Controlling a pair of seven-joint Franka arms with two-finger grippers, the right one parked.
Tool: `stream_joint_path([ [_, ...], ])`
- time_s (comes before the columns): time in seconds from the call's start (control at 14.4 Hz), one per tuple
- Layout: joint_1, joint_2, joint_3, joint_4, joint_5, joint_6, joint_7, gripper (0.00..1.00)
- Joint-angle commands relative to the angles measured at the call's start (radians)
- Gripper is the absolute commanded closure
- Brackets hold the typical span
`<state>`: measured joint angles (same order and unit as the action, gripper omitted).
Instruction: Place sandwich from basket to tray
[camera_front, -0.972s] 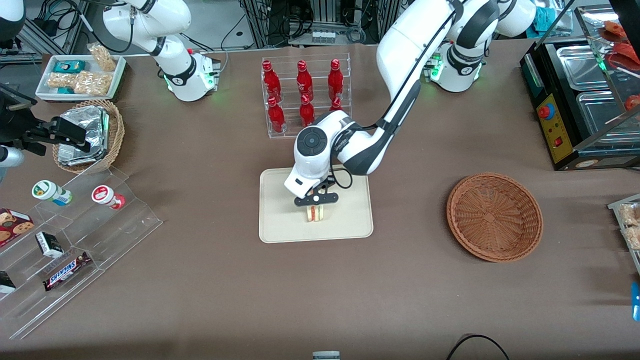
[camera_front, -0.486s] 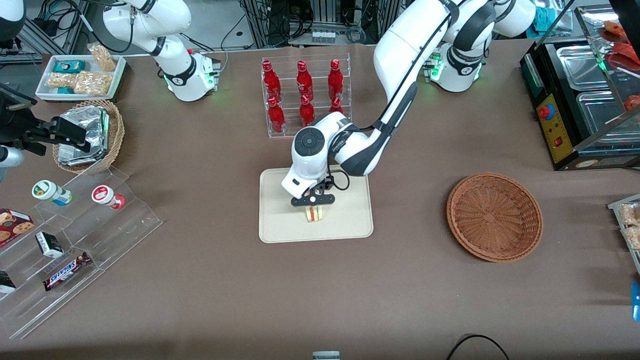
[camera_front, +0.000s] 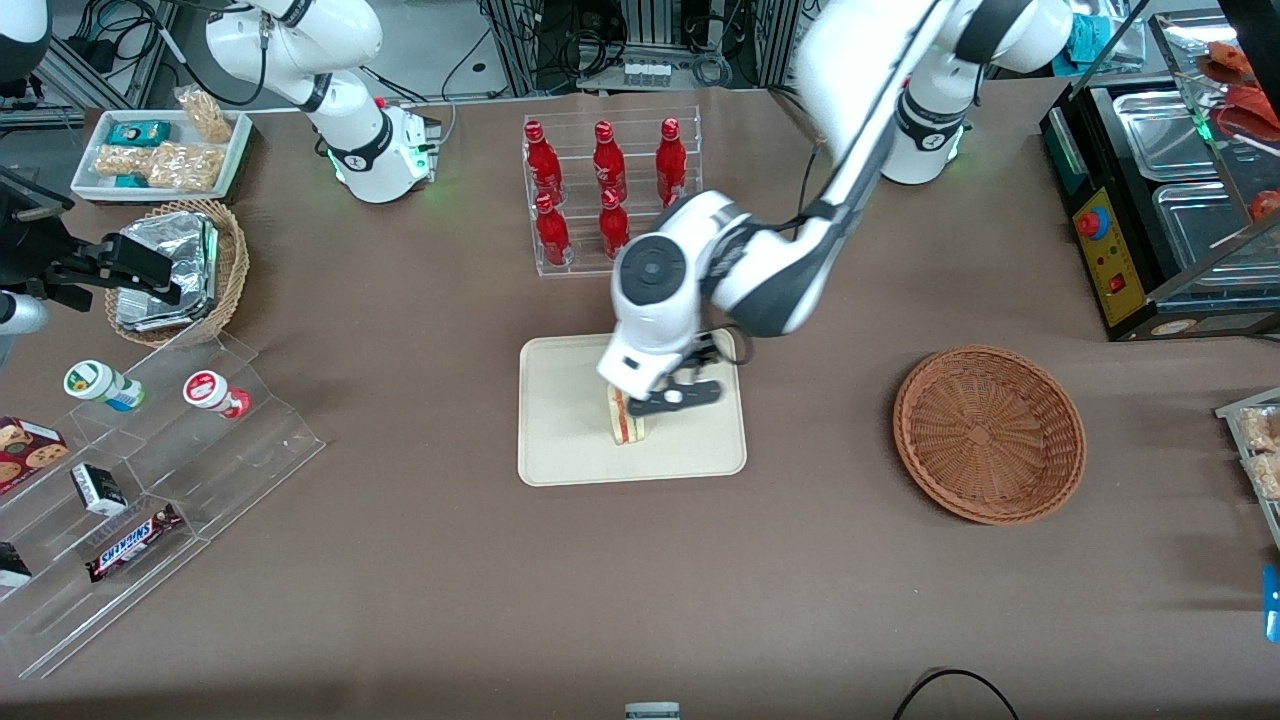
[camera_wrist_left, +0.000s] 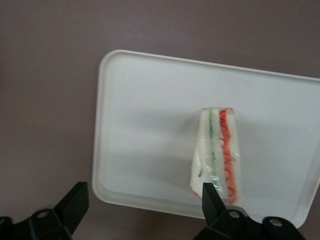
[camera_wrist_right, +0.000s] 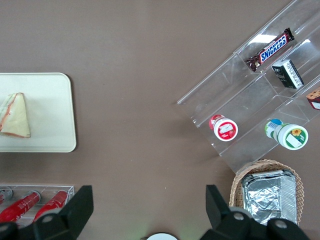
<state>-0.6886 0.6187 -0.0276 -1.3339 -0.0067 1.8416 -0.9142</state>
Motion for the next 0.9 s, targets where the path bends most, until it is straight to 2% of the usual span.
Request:
stream_joint_path([
  [0.0, 0.058, -0.114, -0.005, -0.117, -0.003, -0.057, 0.085, 0.00],
  [0.35, 0.220, -0.333, -0.005, -0.349, 0.002, -0.076, 0.325, 0.00],
  [0.83, 0.504, -0.529, -0.008, -0.355, 0.007, -0.306, 0.745, 0.00],
])
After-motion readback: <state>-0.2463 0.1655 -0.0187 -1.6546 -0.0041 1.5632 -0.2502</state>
